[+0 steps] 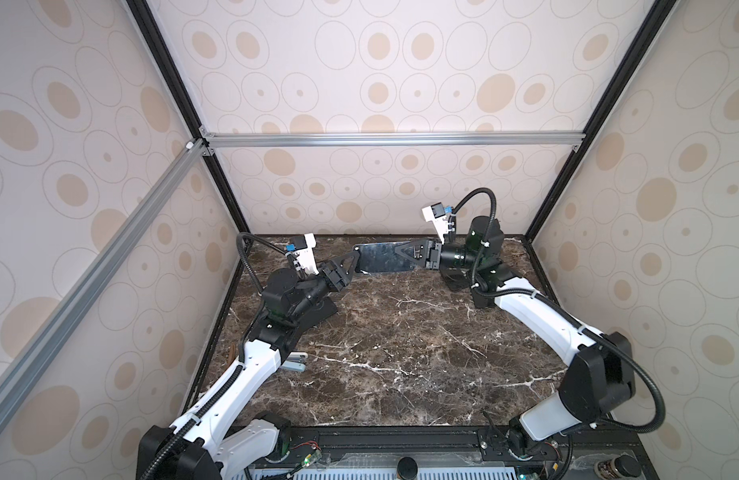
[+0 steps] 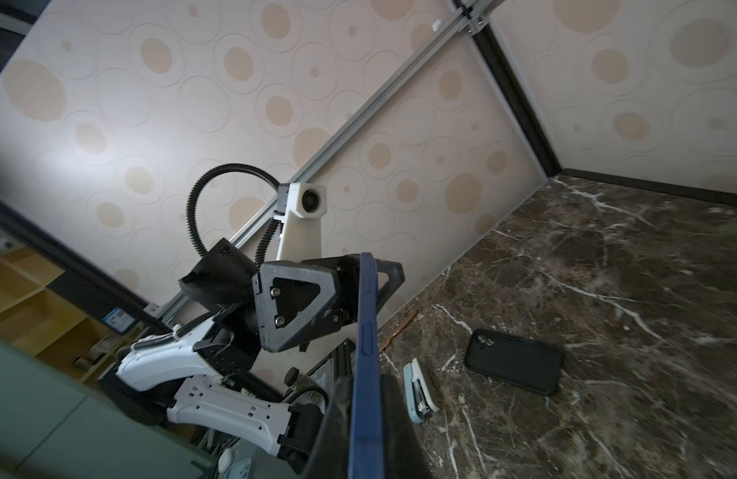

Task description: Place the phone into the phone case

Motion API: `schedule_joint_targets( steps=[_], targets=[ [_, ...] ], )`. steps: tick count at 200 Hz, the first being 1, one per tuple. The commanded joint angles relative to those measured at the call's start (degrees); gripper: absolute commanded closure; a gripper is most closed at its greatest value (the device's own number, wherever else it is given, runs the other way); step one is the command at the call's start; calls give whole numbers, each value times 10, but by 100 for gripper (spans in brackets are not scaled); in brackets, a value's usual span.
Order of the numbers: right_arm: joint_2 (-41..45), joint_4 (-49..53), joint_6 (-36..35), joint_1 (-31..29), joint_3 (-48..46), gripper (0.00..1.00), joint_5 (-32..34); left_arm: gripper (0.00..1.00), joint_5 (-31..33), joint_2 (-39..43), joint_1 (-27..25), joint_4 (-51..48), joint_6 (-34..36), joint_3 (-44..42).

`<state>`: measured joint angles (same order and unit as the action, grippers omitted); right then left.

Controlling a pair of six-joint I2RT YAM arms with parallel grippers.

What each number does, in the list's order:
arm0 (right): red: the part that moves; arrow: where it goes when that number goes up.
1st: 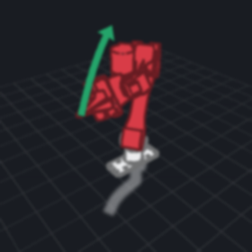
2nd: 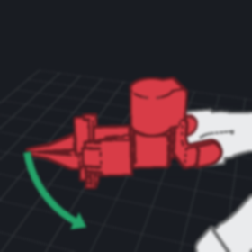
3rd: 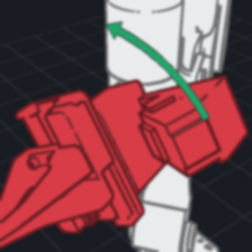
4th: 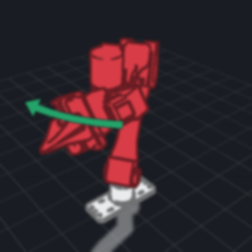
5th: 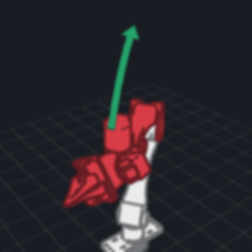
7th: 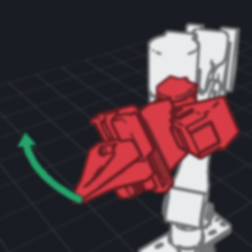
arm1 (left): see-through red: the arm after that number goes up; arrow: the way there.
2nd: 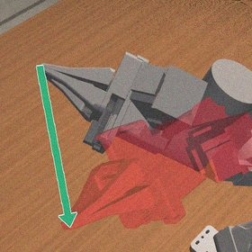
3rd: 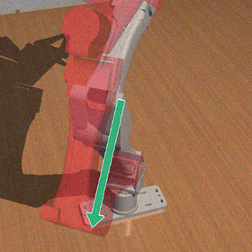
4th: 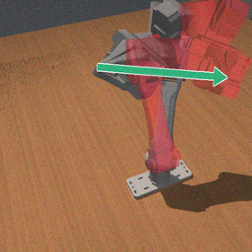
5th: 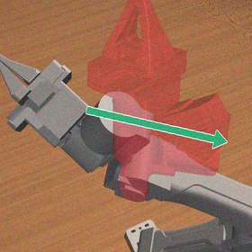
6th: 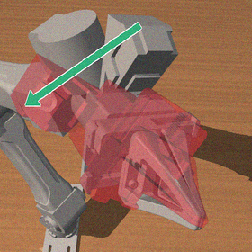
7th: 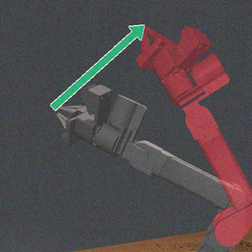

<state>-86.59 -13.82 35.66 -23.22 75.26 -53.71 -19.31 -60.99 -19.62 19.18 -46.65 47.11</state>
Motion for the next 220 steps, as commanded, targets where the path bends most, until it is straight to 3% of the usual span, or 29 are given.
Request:
schedule_joint_targets(
  steps=[1, 15, 34, 48, 73, 84, 108, 145, 192, 220],
  targets=[
    [50, 178, -123, 15, 27, 100, 141, 33, 112, -13, 9, -136, 68, 22],
    [60, 256, -161, 18, 38, 100, 213, 35, 154, -44, 11, -185, 80, 29],
    [60, 344, -193, 18, 62, 100, 290, 39, 154, -102, 12, -214, 104, 40],
    [59, 377, -207, 18, 71, 100, 294, 47, 138, -146, 14, -214, 122, 40],
    [67, 375, -205, 18, 59, 100, 283, 74, 147, -226, 22, -219, 137, 52],
    [69, 371, -204, 18, 51, 100, 283, 79, 154, -264, 25, -220, 148, 62],
    [74, 379, -202, 18, 46, 100, 283, 83, 167, -332, 29, -231, 150, 79],
    [78, 391, -206, 18, 44, 100, 286, 84, 194, -355, 32, -206, 143, 54],
    [74, 395, -208, 18, 39, 100, 279, 70, 162, -416, 35, -224, 151, 71],
    [72, 402, -209, 18, 38, 100, 280, 70, 159, -416, 35, -202, 150, 45]
  ],
)
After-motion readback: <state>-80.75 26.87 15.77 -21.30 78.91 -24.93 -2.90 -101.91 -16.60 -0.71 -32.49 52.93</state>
